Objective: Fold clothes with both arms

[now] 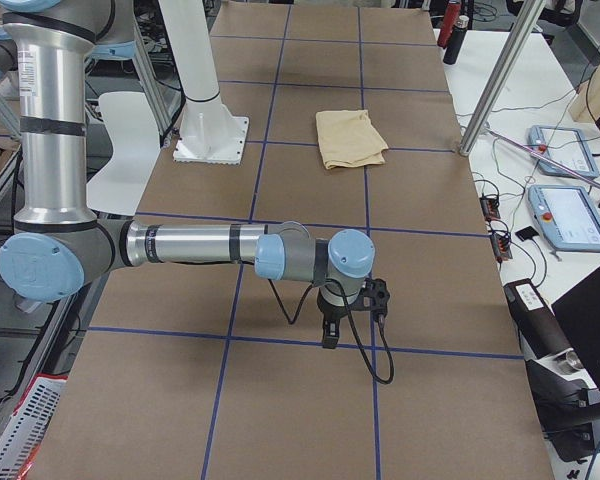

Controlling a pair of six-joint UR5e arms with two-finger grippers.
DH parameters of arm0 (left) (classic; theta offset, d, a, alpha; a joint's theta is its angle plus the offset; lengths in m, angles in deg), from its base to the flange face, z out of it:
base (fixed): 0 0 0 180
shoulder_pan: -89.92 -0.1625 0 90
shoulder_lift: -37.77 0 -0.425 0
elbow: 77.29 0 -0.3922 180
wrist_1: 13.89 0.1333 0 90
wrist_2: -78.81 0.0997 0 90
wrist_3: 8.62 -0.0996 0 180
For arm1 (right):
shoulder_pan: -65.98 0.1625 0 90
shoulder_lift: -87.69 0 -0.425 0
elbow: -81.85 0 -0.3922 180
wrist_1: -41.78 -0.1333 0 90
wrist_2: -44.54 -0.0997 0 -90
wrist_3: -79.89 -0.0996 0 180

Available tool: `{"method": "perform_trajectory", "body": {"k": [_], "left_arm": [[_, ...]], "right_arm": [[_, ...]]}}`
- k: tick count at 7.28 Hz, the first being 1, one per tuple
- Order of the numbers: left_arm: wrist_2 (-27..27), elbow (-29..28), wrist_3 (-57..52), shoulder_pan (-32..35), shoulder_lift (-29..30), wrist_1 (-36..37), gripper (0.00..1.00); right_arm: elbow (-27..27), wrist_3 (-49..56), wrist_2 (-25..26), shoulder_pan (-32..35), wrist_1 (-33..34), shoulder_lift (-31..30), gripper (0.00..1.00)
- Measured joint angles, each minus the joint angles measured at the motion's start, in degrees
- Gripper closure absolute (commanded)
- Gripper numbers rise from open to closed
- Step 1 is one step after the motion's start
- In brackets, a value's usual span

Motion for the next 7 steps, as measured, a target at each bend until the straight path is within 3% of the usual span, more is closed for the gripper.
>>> {"method": "perform_trajectory", "body": {"k": [7], "left_arm": [[-0.18, -1.37, 0.39, -0.54, -0.04, -2.12, 0.01]], "right_arm": [[0.08, 0.09, 0.00, 0.07, -0.06, 0.06, 0.00]]}}
